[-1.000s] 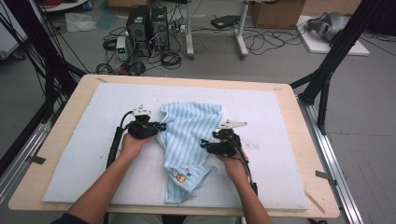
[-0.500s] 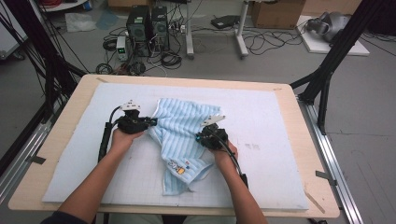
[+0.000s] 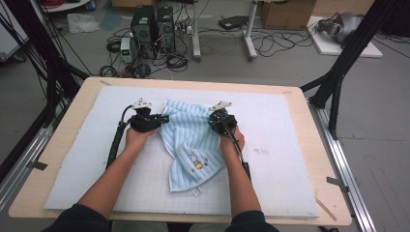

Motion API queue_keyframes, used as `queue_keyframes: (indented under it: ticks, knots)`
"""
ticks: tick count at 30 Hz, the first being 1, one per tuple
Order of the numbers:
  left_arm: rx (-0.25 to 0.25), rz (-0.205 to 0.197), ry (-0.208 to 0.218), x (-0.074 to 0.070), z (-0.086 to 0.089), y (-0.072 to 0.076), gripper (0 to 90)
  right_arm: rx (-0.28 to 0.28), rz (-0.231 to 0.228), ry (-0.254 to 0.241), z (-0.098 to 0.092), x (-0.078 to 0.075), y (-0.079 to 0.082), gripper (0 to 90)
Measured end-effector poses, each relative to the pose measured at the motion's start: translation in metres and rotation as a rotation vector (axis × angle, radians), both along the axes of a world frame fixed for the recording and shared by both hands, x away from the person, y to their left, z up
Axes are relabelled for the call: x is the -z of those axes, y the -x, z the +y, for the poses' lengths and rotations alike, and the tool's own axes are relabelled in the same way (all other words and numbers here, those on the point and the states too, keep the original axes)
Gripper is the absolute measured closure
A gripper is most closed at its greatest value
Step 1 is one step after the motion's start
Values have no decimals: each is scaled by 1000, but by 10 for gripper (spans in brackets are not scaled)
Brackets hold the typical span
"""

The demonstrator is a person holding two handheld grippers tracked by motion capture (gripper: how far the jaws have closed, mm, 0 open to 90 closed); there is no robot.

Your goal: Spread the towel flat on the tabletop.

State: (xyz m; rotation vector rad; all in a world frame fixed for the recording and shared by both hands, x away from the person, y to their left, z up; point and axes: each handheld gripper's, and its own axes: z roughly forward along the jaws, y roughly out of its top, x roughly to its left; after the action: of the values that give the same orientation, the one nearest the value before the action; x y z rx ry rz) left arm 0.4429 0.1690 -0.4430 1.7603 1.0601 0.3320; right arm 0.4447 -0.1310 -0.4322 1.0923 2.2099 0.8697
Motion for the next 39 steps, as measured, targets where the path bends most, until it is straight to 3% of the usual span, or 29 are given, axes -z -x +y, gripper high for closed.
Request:
queue_keyframes:
  ticks: [3, 8, 10, 13, 17, 19, 21, 23, 26, 27, 29, 30, 33, 35, 39]
  knots:
    - [-10, 26, -4, -2, 5, 3, 452, 16, 15, -44, -4, 1, 0, 754]
    - [-10, 6, -13, -6, 18, 20, 416, -5, -8, -129, -17, -7, 16, 576]
    - [-4, 12, -25, -5, 22, 26, 414, -13, -9, -133, -23, -10, 24, 544]
    - [4, 22, -22, -2, 25, 35, 407, -15, -20, -146, -34, -12, 38, 522]
    - [74, 111, -24, 3, 19, 42, 388, -28, -18, -172, -45, -12, 57, 505]
    - [104, 125, -31, 3, 12, 45, 390, -42, 48, -170, -46, -12, 63, 480]
    - [119, 124, -42, 3, 5, 47, 389, -55, 10, -166, -45, -10, 73, 486]
    - [133, 126, -71, 6, -2, 49, 393, -63, 7, -156, -45, -8, 80, 486]
    - [130, 107, -136, 6, -10, 52, 434, -69, 12, -171, -48, -8, 84, 482]
    - [140, 99, -149, 6, -11, 52, 509, -66, 8, -182, -49, -8, 84, 482]
    - [141, 63, -204, 6, -10, 53, 762, -68, 16, -195, -52, -7, 84, 486]
    - [147, 67, -200, 6, -7, 51, 854, -75, 17, -194, -52, -7, 84, 492]
    - [101, 69, -185, 5, 7, 44, 867, -78, 42, -179, -51, 0, 83, 513]
    - [42, 84, -123, 3, 24, 39, 867, -75, 49, -180, -51, 3, 81, 516]
    - [-28, 79, -89, 0, 47, 31, 866, -66, 46, -206, -52, 2, 81, 515]
